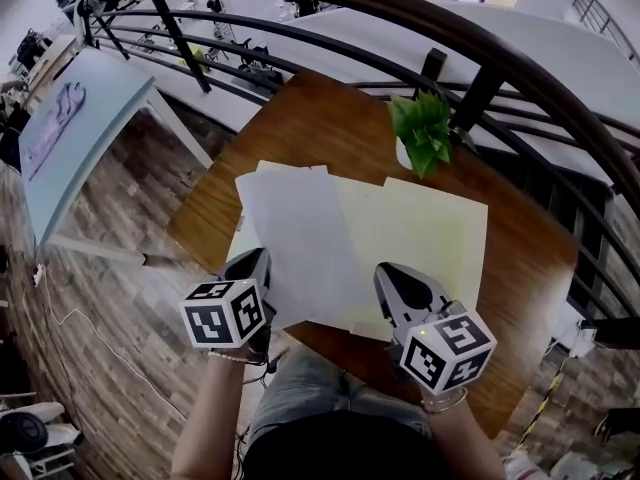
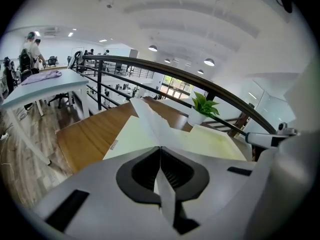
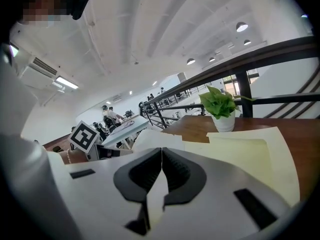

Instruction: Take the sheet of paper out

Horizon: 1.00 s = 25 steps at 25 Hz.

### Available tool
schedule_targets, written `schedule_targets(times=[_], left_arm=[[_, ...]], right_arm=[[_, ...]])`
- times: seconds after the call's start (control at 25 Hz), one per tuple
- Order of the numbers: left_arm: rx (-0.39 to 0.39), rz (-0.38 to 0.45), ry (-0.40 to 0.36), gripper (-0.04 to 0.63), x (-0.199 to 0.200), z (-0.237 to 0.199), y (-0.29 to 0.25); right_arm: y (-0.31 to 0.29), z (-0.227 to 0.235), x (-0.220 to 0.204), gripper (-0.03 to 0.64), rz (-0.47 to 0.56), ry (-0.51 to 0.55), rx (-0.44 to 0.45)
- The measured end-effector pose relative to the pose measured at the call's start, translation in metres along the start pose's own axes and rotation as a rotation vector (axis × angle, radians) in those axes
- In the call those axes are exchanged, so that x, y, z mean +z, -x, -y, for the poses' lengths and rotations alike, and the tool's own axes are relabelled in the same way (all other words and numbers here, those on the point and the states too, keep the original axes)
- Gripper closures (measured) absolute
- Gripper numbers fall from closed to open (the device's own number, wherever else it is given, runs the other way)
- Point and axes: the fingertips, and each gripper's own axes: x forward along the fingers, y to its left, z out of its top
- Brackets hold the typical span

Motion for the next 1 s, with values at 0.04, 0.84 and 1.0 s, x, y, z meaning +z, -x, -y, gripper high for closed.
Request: schedule_targets(times=[0.04,0.84,1.0], left_arm=[[-0.005,0.01,0.005,0.574,0.002,0.002,0.003],[-0.173,0.255,-0.036,0.574,0.067,0.064,0.065],[-0.229,0.299,-0.05,0.574,0.076,0.081,0.073]], right_arm=[[0.001,0.0,0.001,0.591,0.005,-0.003,0.002],[0.025,-0.009,0.034,0.591,0.124,-0.036,0.005],[0.033,-0.009,0.039,0.591,0.135,-0.024,-0.009]])
